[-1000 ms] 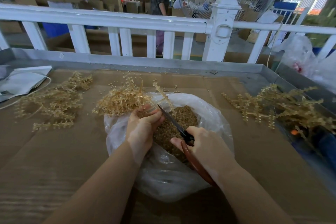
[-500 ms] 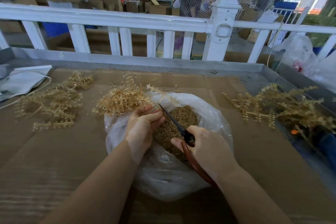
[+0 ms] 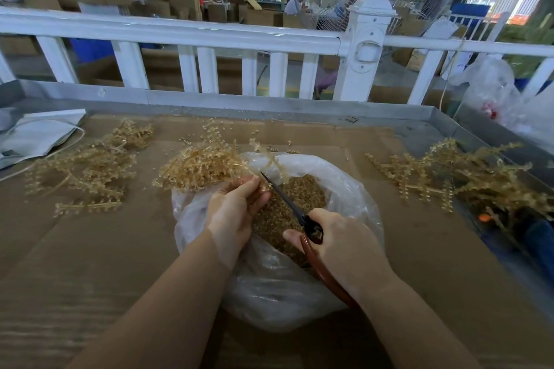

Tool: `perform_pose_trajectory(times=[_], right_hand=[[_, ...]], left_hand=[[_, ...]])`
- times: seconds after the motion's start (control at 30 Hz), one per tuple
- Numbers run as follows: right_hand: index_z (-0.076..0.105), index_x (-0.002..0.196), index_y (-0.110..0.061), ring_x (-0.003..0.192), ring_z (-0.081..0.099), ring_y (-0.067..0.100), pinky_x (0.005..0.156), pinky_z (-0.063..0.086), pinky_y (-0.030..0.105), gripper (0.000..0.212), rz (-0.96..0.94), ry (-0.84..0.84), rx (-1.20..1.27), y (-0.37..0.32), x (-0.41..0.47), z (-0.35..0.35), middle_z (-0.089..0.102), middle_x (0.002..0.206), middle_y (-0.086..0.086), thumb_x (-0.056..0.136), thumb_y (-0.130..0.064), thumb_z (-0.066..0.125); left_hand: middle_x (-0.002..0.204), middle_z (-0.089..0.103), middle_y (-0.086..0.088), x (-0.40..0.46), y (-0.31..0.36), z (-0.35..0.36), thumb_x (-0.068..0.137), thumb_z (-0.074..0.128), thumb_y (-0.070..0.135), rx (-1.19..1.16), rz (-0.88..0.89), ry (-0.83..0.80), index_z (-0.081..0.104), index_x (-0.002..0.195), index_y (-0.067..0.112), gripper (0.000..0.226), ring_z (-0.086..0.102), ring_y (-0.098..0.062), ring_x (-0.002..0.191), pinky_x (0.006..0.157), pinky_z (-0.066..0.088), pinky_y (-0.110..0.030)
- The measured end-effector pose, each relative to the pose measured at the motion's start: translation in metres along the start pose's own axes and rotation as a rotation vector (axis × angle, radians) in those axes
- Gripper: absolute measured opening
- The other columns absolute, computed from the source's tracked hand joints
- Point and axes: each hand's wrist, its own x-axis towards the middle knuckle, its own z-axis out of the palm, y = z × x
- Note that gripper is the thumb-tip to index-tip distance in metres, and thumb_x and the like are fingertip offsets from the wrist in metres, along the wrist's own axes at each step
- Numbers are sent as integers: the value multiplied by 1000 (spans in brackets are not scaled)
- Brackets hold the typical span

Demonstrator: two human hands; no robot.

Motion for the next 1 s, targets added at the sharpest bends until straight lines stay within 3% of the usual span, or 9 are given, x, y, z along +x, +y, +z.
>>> perform_pose_trajectory(times=[0.1,0.3,0.53,0.77,1.0], right_hand=[[48,84,-32,66,50,4,57,34,19,36,-4,35,-17,0,-2,1,51,68,-12,86,-67,45],[46,83,-32,65,48,5,55,30,17,36,-14,46,-56,0,-3,3,50,68,-11,86,-68,45],[35,66,-32,59,43,3,52,28,16,41,7,-37,38,-1,1,-6,44,62,-10,86,-64,49],[46,76,-27,68,53,8,64,38,23,37,43,-115,154,-2,7,-7,53,69,-7,87,-62,50],[44,72,-27,61,49,6,57,32,19,38,64,-88,203,-6,10,-4,49,64,-7,87,-61,51]], left_hand=[[62,64,-6,-2,0,2,84,61,-9,-20,18,14,53,80,1,13,65,-11,49,45,52,-17],[74,60,-9,-3,0,2,84,61,-8,4,31,26,55,81,0,10,63,-10,49,45,51,-17],[52,63,0,-5,1,0,85,59,-8,40,56,-64,53,78,4,15,63,-8,48,49,54,-20],[60,58,-7,-10,-3,0,84,59,-9,163,105,-136,55,78,2,13,59,-12,47,47,51,-19],[61,60,-8,-12,-1,-2,84,59,-7,188,57,-160,58,80,2,9,61,-12,48,49,53,-20]])
